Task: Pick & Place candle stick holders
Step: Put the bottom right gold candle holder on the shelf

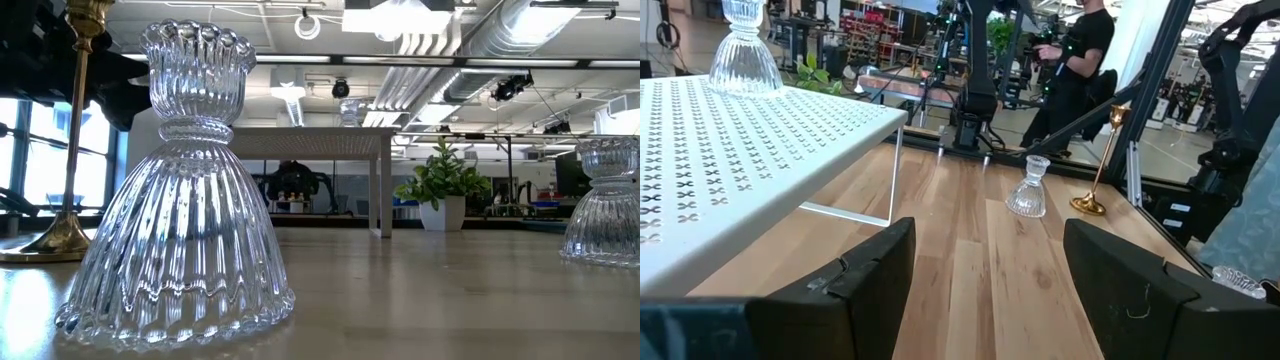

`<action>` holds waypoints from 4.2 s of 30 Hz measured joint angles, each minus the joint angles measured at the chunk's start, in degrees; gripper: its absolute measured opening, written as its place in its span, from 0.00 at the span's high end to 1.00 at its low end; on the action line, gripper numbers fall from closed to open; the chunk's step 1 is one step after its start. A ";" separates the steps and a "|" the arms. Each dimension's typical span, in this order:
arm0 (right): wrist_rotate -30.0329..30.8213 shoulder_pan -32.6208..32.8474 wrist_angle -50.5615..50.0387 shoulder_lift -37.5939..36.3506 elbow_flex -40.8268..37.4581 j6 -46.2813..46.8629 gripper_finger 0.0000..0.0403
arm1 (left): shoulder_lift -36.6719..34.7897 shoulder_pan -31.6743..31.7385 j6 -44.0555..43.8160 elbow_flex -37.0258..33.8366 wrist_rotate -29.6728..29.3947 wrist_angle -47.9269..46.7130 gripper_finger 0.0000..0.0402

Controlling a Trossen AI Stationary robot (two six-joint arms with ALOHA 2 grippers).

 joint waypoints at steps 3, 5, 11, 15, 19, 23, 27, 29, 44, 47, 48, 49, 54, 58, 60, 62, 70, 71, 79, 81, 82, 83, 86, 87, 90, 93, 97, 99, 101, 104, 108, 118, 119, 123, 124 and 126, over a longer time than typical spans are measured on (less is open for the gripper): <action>2.72 5.23 -2.19 1.79 0.00 7.24 0.19 | -0.01 0.00 -0.01 0.00 0.02 0.00 0.38; 3.93 8.55 -3.63 3.22 0.00 12.13 0.19 | -0.01 0.00 -0.02 0.00 0.21 0.01 0.38; 6.46 17.14 -6.00 7.84 0.00 26.97 0.19 | 0.00 0.00 -0.02 0.00 0.26 0.02 0.38; 7.33 21.47 -6.99 11.47 0.00 34.13 0.19 | -0.01 0.00 -0.02 0.00 0.26 0.02 0.38; 6.59 24.45 -7.21 15.17 0.00 39.98 0.19 | -0.02 0.00 -0.02 0.00 0.28 0.02 0.38; 4.78 26.39 -7.02 18.46 0.00 43.66 0.19 | 0.00 0.00 -0.02 0.00 0.31 0.02 0.38; 3.82 27.84 -5.88 21.34 0.00 46.30 0.19 | -0.01 0.00 -0.02 0.00 0.42 0.04 0.38; 3.45 28.23 -5.63 22.43 0.00 46.80 0.19 | 0.00 0.00 -0.02 0.00 0.42 0.04 0.38; 3.76 28.43 -0.61 25.92 0.00 45.60 0.19 | 0.00 0.00 0.01 0.00 0.39 0.04 0.38; 3.69 28.45 0.85 25.92 0.00 45.58 0.19 | 0.00 0.00 0.07 0.00 0.39 0.04 0.38; 3.41 28.45 0.92 25.92 0.00 45.58 0.19 | 0.00 0.00 0.11 0.00 0.39 0.04 0.38; 3.35 28.45 0.95 25.92 0.00 45.59 0.19 | 0.00 0.00 0.17 0.00 0.39 0.04 0.38; 3.04 28.43 0.04 25.92 0.00 45.62 0.19 | 0.00 0.00 0.17 0.00 0.39 0.04 0.38; 0.55 28.44 -0.37 26.35 0.00 45.72 0.19 | 0.00 0.00 0.17 0.00 0.37 0.04 0.38; -1.29 28.54 -0.37 27.19 0.00 45.73 0.19 | 0.00 0.01 0.20 0.00 0.37 0.04 0.38; -2.80 28.54 -0.34 28.24 0.00 45.70 0.19 | -0.02 0.00 0.20 0.00 0.21 0.03 0.38; -3.49 28.54 -0.26 30.22 0.00 45.21 0.19 | -0.01 0.00 0.20 0.00 0.02 0.02 0.38; -3.16 28.54 -0.28 30.22 0.00 45.18 0.19 | 0.00 0.00 0.20 0.00 0.02 0.02 0.38; -1.89 28.54 -0.31 30.22 0.00 45.36 0.19 | -0.02 0.00 0.18 0.00 0.00 0.00 0.38; -1.94 28.54 -0.24 30.22 0.00 45.57 0.19 | -0.01 0.02 0.20 0.00 -0.01 0.02 0.38; -1.98 28.54 -0.09 30.22 0.00 45.83 0.19 | -0.01 0.00 0.20 0.00 -0.02 0.02 0.38; -2.02 28.54 0.04 30.22 0.00 46.19 0.19 | 0.00 0.01 0.19 0.00 -0.02 0.02 0.38; -2.04 28.54 0.06 30.22 0.00 46.55 0.19 | 0.00 0.00 0.20 0.00 -0.02 0.02 0.38; -2.11 28.54 0.07 30.22 0.00 46.60 0.19 | -0.02 0.00 0.20 0.00 -0.02 0.00 0.38; -2.64 28.54 0.41 30.22 0.00 47.36 0.19 | 0.00 0.00 0.20 0.00 -0.02 0.01 0.38; -2.68 28.54 0.53 30.22 0.00 47.57 0.19 | 0.00 0.00 0.20 0.00 -0.01 0.02 0.38; -2.46 28.54 0.49 30.22 0.00 46.78 0.21 | -0.01 0.00 0.20 0.00 0.02 0.02 0.38; -2.42 28.54 0.49 30.22 0.00 46.81 0.23 | -0.02 0.00 0.18 0.00 0.02 0.00 0.38; -2.46 28.54 0.48 30.22 0.00 46.82 0.27 | 0.00 0.00 0.20 0.00 0.02 0.02 0.38; -2.48 28.54 0.48 30.22 0.00 47.15 0.33 | 0.00 0.00 0.20 0.00 0.04 0.02 0.38; -1.92 28.54 0.46 30.22 0.00 47.10 0.43 | -0.02 0.00 0.18 0.00 0.07 0.01 0.38; -3.48 28.54 0.50 30.22 0.00 49.07 0.65 | 0.00 0.00 0.19 0.00 0.10 0.02 0.38; -3.53 28.54 0.50 30.22 0.00 49.07 0.67 | 0.00 0.00 0.19 0.00 0.11 0.01 0.38; -3.49 28.51 0.53 30.22 0.00 49.07 0.69 | 0.00 0.00 0.19 0.00 0.13 0.02 0.38; -3.49 28.54 0.51 30.22 0.00 49.06 0.69 | 0.00 0.00 0.18 0.00 0.11 0.02 0.38; -3.47 28.54 0.50 30.22 0.00 49.10 0.69 | 0.00 0.00 0.19 0.00 0.13 0.02 0.38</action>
